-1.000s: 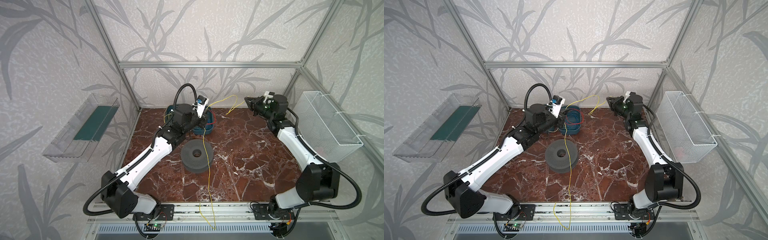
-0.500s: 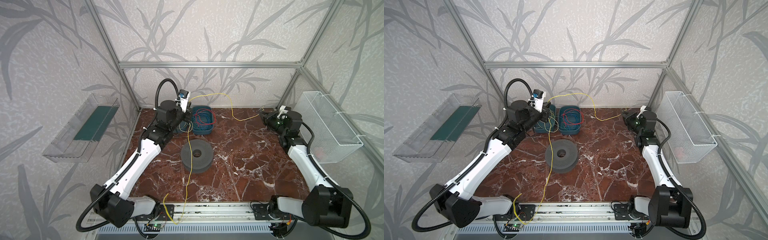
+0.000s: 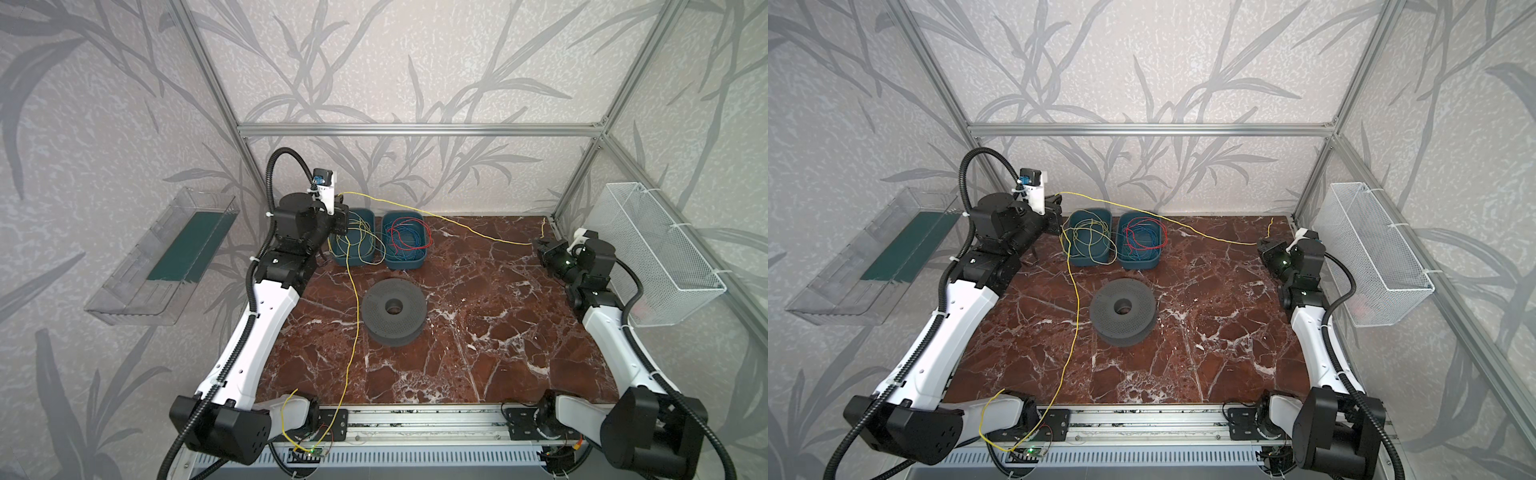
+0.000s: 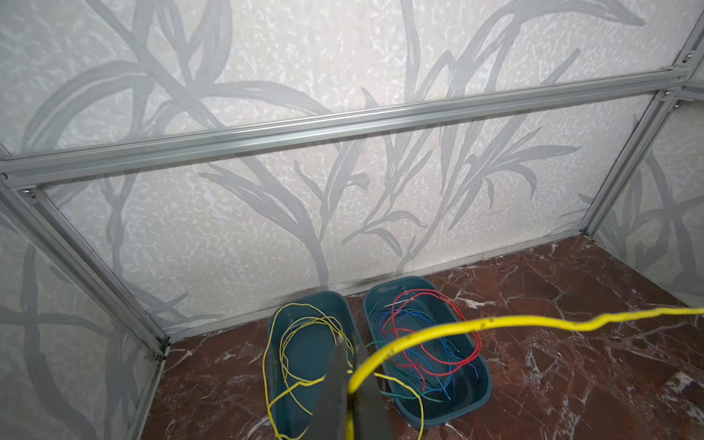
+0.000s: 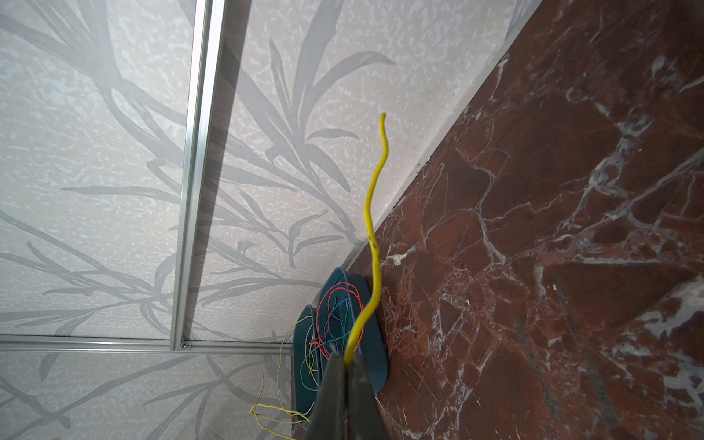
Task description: Wrap the cables
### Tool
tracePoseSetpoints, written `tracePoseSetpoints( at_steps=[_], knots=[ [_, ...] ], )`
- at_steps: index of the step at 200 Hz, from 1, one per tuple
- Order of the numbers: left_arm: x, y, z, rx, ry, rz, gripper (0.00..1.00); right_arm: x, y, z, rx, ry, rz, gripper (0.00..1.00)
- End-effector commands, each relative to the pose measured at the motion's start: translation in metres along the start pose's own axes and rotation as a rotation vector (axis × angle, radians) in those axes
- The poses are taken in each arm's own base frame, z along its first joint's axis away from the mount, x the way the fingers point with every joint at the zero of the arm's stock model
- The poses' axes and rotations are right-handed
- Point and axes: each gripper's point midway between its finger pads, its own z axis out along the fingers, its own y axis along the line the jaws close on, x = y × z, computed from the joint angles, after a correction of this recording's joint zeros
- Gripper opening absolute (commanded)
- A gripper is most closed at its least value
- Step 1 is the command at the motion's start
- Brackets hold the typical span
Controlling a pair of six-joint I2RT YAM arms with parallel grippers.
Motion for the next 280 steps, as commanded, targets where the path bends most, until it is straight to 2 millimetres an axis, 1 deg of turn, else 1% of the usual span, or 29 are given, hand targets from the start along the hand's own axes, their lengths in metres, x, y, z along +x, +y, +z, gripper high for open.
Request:
tracePoseSetpoints(
  at_steps=[1, 11, 17, 29, 47, 60, 70, 77, 91, 107, 114, 123, 135, 146, 160, 176, 189, 199, 214, 222, 230, 240, 250, 266, 280],
  knots=[
    [-0.04, 0.053, -0.036, -0.203, -0.139, -0.06, 0.0, -0.038, -0.046, -0.003, 0.178, -0.147, -0.005, 0.0],
    [-0.038, 0.056, -0.037, -0.203, -0.137, -0.078, 0.0, -0.04, -0.047, 0.001, 0.171, -0.146, 0.004, 0.0],
    [-0.035, 0.055, -0.034, -0.186, -0.13, -0.09, 0.0, -0.039, -0.044, 0.006, 0.154, -0.126, 0.005, 0.0],
    [-0.028, 0.043, -0.025, -0.11, -0.102, -0.111, 0.0, -0.03, -0.031, 0.02, 0.109, -0.048, -0.01, 0.0],
    [-0.017, 0.02, -0.006, 0.01, -0.055, -0.17, 0.0, -0.013, -0.005, 0.04, 0.007, 0.055, -0.033, 0.0],
    [-0.008, 0.002, 0.006, 0.062, -0.012, -0.161, 0.0, -0.001, 0.004, 0.051, -0.016, 0.108, -0.044, 0.01],
    [0.0, -0.011, 0.014, 0.082, 0.016, -0.143, 0.0, 0.005, 0.014, 0.058, -0.043, 0.133, -0.065, 0.07],
    [0.004, -0.02, 0.019, 0.096, 0.029, -0.14, 0.0, 0.01, 0.02, 0.064, -0.061, 0.158, -0.071, 0.14],
    [0.013, -0.038, 0.031, 0.125, 0.062, -0.14, 0.0, 0.014, 0.028, 0.074, -0.082, 0.196, -0.079, 0.22],
    [0.019, -0.052, 0.045, 0.121, 0.084, -0.141, 0.0, 0.014, 0.032, 0.084, -0.089, 0.226, -0.074, 0.42],
    [0.021, -0.057, 0.052, 0.119, 0.091, -0.153, 0.0, 0.015, 0.036, 0.087, -0.106, 0.244, -0.07, 0.47],
    [0.023, -0.064, 0.059, 0.121, 0.098, -0.167, 0.0, 0.017, 0.042, 0.088, -0.127, 0.264, -0.079, 0.51],
    [0.023, -0.076, 0.068, 0.144, 0.098, -0.174, 0.0, 0.02, 0.048, 0.083, -0.136, 0.276, -0.096, 0.55],
    [0.022, -0.087, 0.074, 0.174, 0.092, -0.176, 0.0, 0.022, 0.052, 0.075, -0.148, 0.276, -0.106, 0.56],
    [0.022, -0.101, 0.08, 0.202, 0.102, -0.166, 0.0, 0.025, 0.057, 0.06, -0.162, 0.261, -0.12, 0.57],
    [0.02, -0.116, 0.086, 0.237, 0.105, -0.175, 0.0, 0.036, 0.064, 0.042, -0.185, 0.272, -0.138, 0.58],
    [0.019, -0.129, 0.089, 0.256, 0.103, -0.177, 0.0, 0.054, 0.075, 0.028, -0.221, 0.306, -0.175, 0.59],
    [0.018, -0.141, 0.092, 0.273, 0.101, -0.162, 0.0, 0.07, 0.087, 0.015, -0.259, 0.34, -0.217, 0.6],
    [0.016, -0.149, 0.097, 0.273, 0.094, -0.154, 0.0, 0.093, 0.107, -0.005, -0.332, 0.375, -0.305, 0.63],
    [0.016, -0.152, 0.101, 0.278, 0.09, -0.16, 0.0, 0.104, 0.115, -0.013, -0.36, 0.383, -0.349, 0.65],
    [0.015, -0.156, 0.103, 0.293, 0.089, -0.166, 0.0, 0.116, 0.119, -0.02, -0.382, 0.406, -0.377, 0.67],
    [0.014, -0.162, 0.106, 0.32, 0.085, -0.167, 0.0, 0.131, 0.118, -0.025, -0.396, 0.446, -0.402, 0.69],
    [0.011, -0.172, 0.106, 0.369, 0.068, -0.167, 0.0, 0.151, 0.118, -0.028, -0.436, 0.498, -0.441, 0.7],
    [0.006, -0.183, 0.106, 0.43, 0.043, -0.173, 0.0, 0.18, 0.11, -0.026, -0.463, 0.574, -0.477, 0.72],
    [0.003, -0.188, 0.106, 0.459, 0.028, -0.177, 0.0, 0.205, 0.101, -0.022, -0.475, 0.648, -0.477, 0.73]
  ],
)
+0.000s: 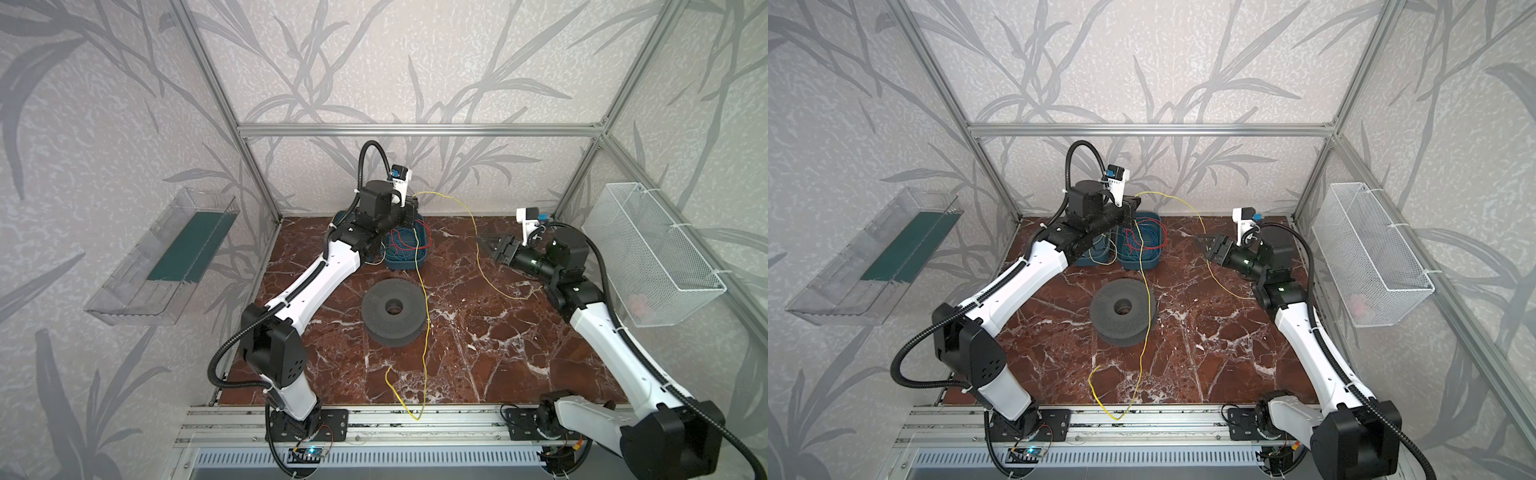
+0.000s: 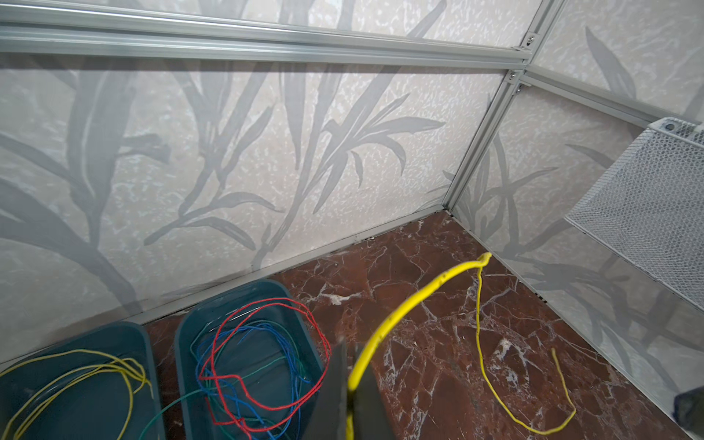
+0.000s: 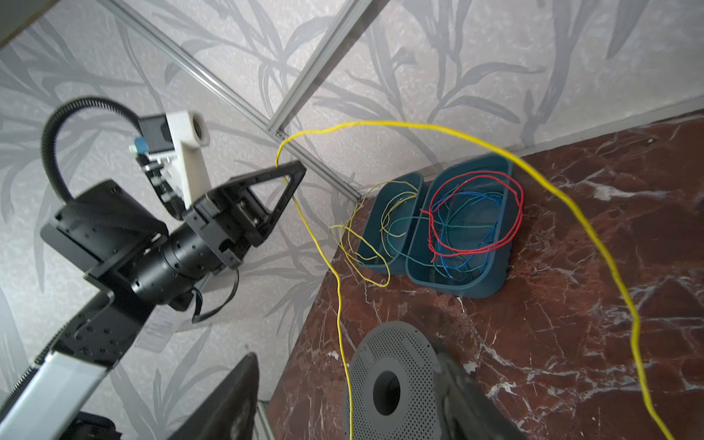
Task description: Wrap the cables
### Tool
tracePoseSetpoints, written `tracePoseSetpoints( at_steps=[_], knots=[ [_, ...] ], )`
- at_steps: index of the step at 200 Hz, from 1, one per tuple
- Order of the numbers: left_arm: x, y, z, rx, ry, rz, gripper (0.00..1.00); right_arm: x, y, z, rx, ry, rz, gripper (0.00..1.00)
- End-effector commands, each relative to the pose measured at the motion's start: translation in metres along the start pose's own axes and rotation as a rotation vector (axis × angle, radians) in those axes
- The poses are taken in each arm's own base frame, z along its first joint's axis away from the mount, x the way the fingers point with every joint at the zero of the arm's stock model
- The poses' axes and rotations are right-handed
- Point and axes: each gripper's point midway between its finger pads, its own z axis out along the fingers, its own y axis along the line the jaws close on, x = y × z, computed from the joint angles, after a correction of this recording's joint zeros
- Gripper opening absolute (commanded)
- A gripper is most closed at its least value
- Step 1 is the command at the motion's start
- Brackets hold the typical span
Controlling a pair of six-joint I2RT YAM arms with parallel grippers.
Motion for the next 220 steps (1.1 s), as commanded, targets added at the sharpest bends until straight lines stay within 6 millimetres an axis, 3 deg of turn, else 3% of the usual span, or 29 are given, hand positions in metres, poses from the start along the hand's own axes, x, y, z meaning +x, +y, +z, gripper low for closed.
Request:
tracePoseSetpoints(
  at_steps=[1, 51, 90, 114, 125, 148, 204, 210, 220],
  knots=[
    [-0.028, -0.019, -0.002, 0.1, -0.089, -0.011, 0.0, 0.044, -0.013, 0.023, -0.034, 0.14, -0.022, 0.73],
    [-0.038, -0.03, 0.002, 0.168, -0.144, -0.005, 0.0, 0.114, -0.006, 0.056, -0.129, 0.344, -0.022, 0.74],
    [-0.042, -0.033, 0.006, 0.186, -0.164, -0.021, 0.0, 0.14, -0.005, 0.067, -0.165, 0.393, 0.052, 0.69],
    [-0.042, -0.033, 0.008, 0.193, -0.173, -0.03, 0.0, 0.147, -0.003, 0.071, -0.171, 0.404, 0.066, 0.52],
    [-0.042, -0.032, 0.009, 0.191, -0.176, -0.032, 0.0, 0.15, -0.003, 0.071, -0.179, 0.41, 0.077, 0.31],
    [-0.041, -0.031, 0.009, 0.185, -0.183, -0.032, 0.0, 0.152, -0.009, 0.069, -0.148, 0.402, 0.09, 0.01],
    [-0.039, -0.029, 0.004, 0.171, -0.172, -0.02, 0.0, 0.14, -0.007, 0.065, -0.108, 0.35, 0.068, 0.0],
    [-0.039, -0.027, 0.003, 0.162, -0.17, -0.02, 0.11, 0.138, -0.007, 0.065, -0.106, 0.341, 0.065, 0.0],
    [-0.038, -0.022, -0.002, 0.137, -0.167, -0.02, 0.43, 0.133, -0.007, 0.065, -0.099, 0.328, 0.07, 0.0]
  ],
)
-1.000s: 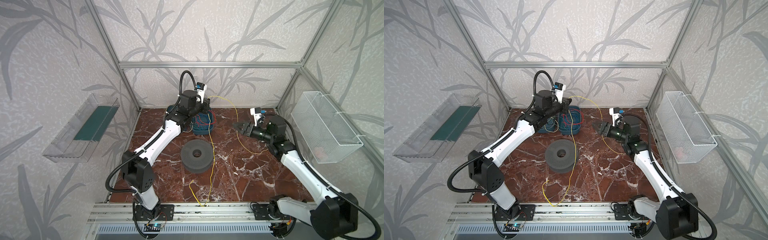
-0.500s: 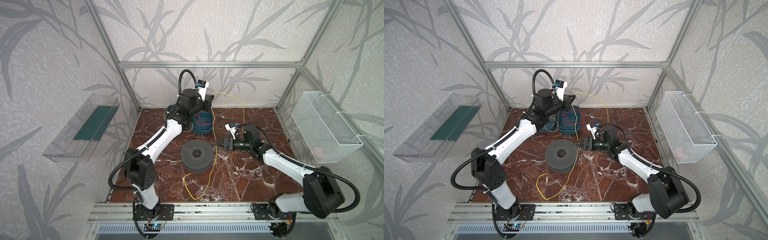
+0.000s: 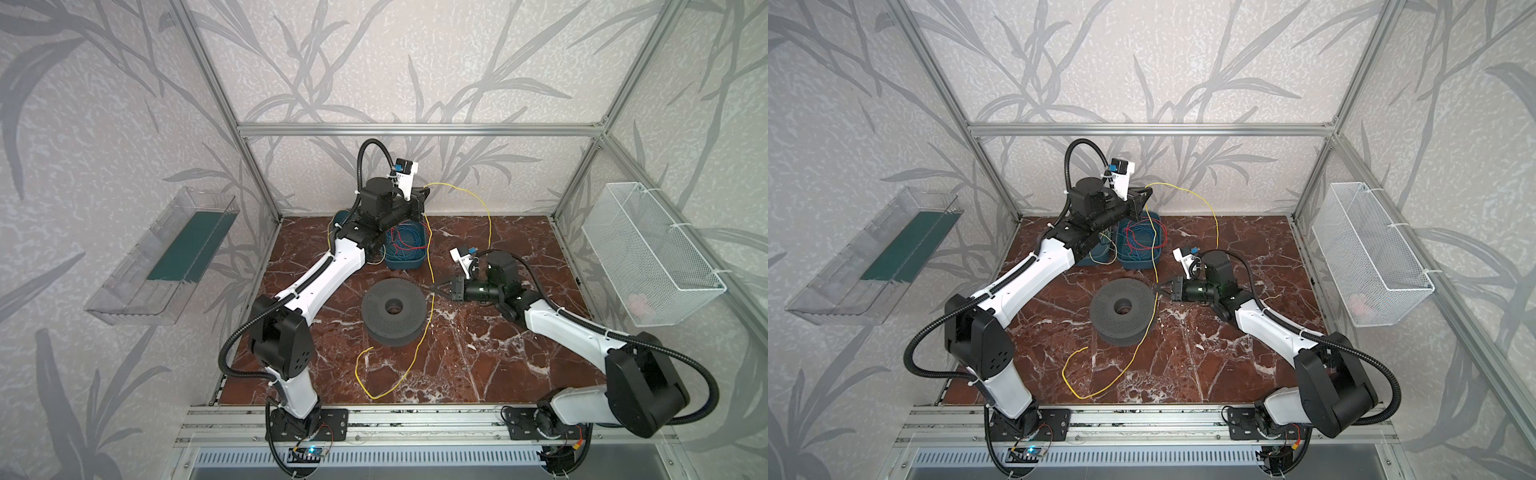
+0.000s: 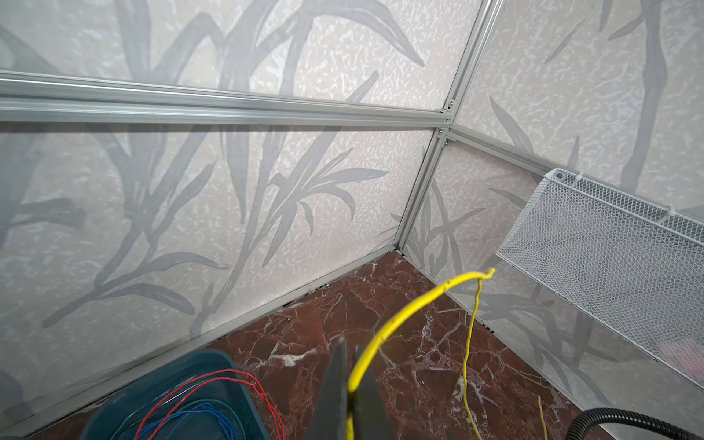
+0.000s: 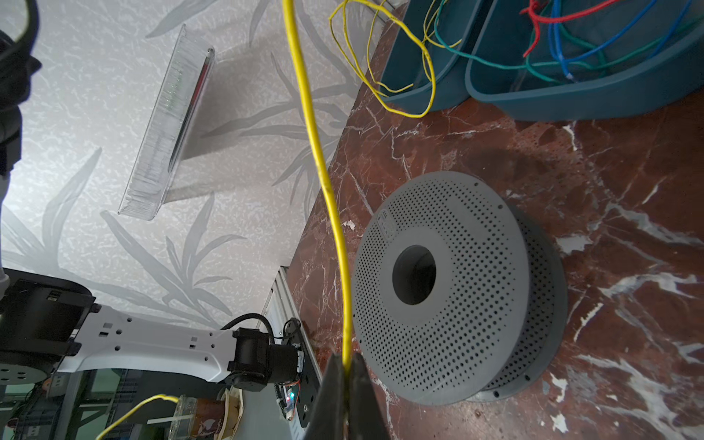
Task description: Wrap the cables
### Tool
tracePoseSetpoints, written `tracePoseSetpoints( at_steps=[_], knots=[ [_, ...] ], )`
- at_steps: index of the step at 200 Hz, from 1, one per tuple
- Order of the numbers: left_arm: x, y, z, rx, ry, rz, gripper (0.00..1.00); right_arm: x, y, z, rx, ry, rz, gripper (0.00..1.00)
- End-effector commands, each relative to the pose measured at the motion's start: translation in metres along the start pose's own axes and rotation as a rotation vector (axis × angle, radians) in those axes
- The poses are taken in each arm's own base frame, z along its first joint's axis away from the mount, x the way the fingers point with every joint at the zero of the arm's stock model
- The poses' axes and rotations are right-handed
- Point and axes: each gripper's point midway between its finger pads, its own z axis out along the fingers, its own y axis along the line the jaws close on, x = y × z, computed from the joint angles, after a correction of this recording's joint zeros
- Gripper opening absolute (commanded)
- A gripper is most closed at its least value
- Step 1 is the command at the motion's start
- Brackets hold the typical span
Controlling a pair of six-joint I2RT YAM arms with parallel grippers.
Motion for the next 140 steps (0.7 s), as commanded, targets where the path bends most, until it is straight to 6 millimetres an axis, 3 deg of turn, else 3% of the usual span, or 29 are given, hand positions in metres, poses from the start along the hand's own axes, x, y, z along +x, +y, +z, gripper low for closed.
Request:
tracePoseSetpoints(
  at_steps=[1, 15, 31, 52, 64, 73, 98, 126, 140],
  knots=[
    [-0.013, 0.003, -0.014, -0.03, -0.031, -0.003, 0.46, -0.01, 0.009, -0.007, 0.003, -0.049, -0.024, 0.0],
    [-0.013, 0.015, -0.027, -0.093, -0.024, -0.009, 0.78, -0.018, 0.012, -0.011, -0.013, -0.063, -0.017, 0.0],
    [-0.014, 0.037, -0.055, -0.195, -0.028, -0.038, 0.99, -0.029, 0.012, -0.018, -0.022, -0.082, -0.008, 0.0],
    [-0.006, 0.081, -0.109, -0.347, -0.038, -0.206, 0.99, -0.042, 0.008, -0.028, -0.012, -0.104, -0.006, 0.0],
    [0.013, 0.108, -0.145, -0.449, -0.05, -0.322, 0.99, -0.048, 0.005, -0.034, -0.009, -0.117, -0.004, 0.0],
    [0.031, 0.117, -0.166, -0.503, -0.05, -0.371, 0.98, -0.053, 0.002, -0.038, -0.007, -0.127, 0.001, 0.0],
    [0.092, 0.117, -0.205, -0.594, 0.045, -0.468, 0.93, -0.065, -0.007, -0.053, 0.006, -0.161, 0.018, 0.0],
    [0.167, 0.11, -0.232, -0.637, 0.152, -0.631, 0.85, -0.074, -0.012, -0.065, 0.014, -0.196, 0.028, 0.0],
    [0.195, 0.106, -0.234, -0.609, 0.163, -0.704, 0.81, -0.074, -0.012, -0.066, 0.02, -0.198, 0.024, 0.0]
  ],
)
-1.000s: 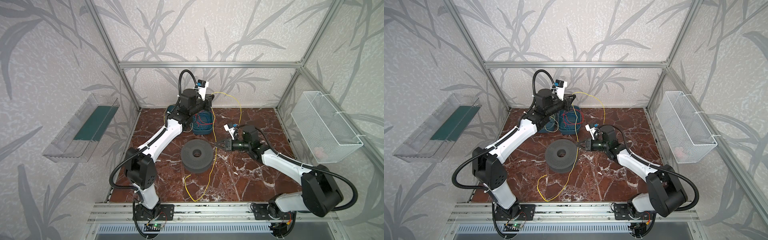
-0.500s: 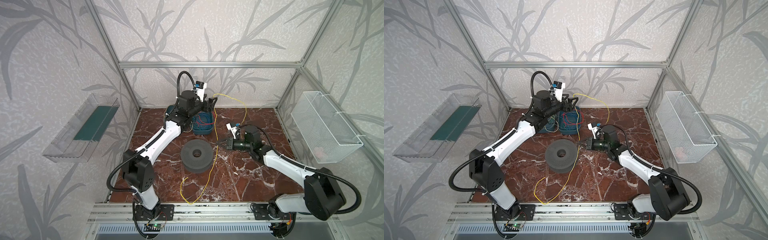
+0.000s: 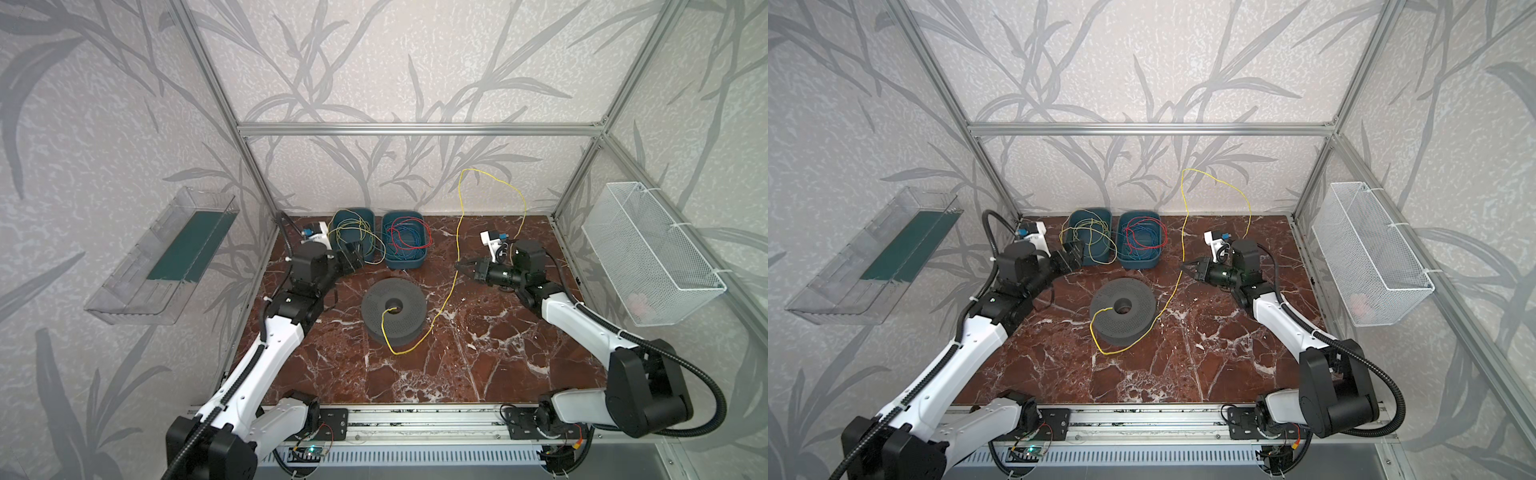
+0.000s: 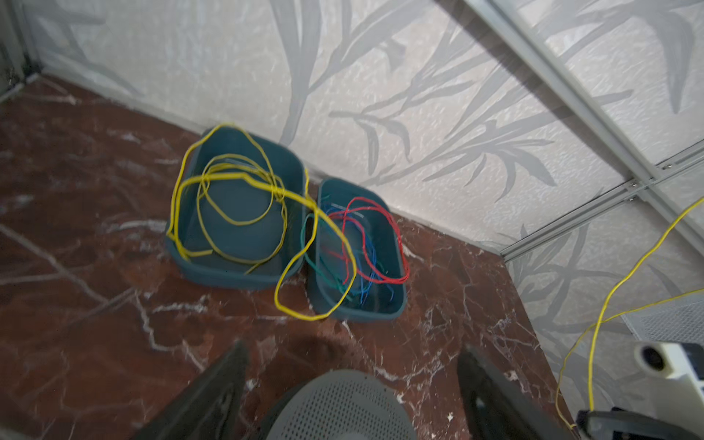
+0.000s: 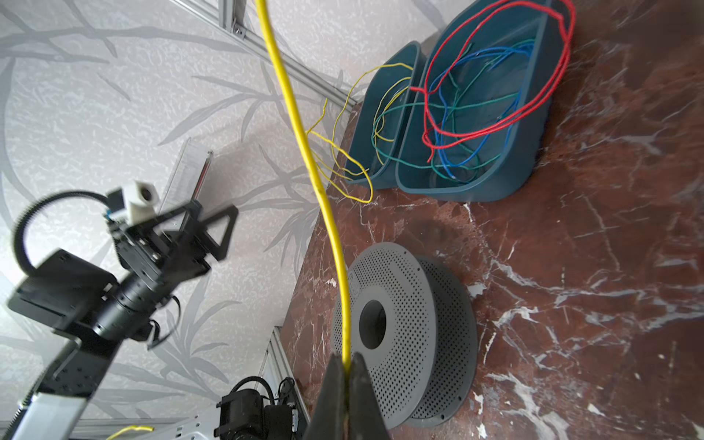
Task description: Wrap the cables
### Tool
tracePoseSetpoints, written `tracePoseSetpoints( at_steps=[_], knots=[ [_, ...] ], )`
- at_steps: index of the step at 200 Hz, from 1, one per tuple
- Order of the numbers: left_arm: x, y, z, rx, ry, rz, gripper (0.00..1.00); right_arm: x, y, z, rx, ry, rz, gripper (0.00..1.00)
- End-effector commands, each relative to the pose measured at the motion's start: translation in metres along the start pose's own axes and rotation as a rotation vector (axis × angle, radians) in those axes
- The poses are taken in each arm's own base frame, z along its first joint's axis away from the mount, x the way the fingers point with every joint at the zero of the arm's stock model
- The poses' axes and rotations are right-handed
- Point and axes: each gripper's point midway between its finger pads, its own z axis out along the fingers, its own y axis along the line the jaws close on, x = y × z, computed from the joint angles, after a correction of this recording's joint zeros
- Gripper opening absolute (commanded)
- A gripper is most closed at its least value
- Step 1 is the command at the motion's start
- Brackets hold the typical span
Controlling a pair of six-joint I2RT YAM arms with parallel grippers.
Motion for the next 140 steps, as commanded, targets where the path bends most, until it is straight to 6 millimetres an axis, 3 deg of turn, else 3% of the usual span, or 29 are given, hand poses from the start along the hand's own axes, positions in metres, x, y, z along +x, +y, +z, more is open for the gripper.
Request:
tracePoseSetpoints(
  at_steps=[1, 29, 43, 62, 78, 100, 140],
  knots=[
    [0.054, 0.034, 0.001, -0.06, 0.11, -0.171, 0.8, -0.008, 0.022, -0.008, -0.045, -0.016, -0.045, 0.0],
    [0.098, 0.049, 0.008, -0.035, 0.191, -0.289, 0.7, -0.008, 0.018, -0.007, -0.032, -0.019, -0.041, 0.0],
    [0.105, 0.045, 0.01, 0.029, 0.191, -0.295, 0.6, -0.007, 0.016, -0.006, -0.029, -0.015, -0.029, 0.0],
    [0.109, 0.041, 0.008, 0.118, 0.148, -0.303, 0.62, -0.004, 0.012, -0.006, -0.024, -0.012, -0.018, 0.0],
    [0.117, 0.049, 0.007, 0.095, 0.165, -0.3, 0.68, -0.003, 0.011, -0.007, -0.017, -0.014, -0.017, 0.0],
    [0.131, 0.041, 0.015, 0.169, 0.22, -0.319, 0.67, -0.002, 0.01, -0.009, -0.002, -0.016, -0.023, 0.0],
    [0.147, 0.019, 0.029, 0.322, 0.316, -0.381, 0.42, -0.003, 0.012, -0.01, -0.007, -0.027, -0.024, 0.0]
  ],
)
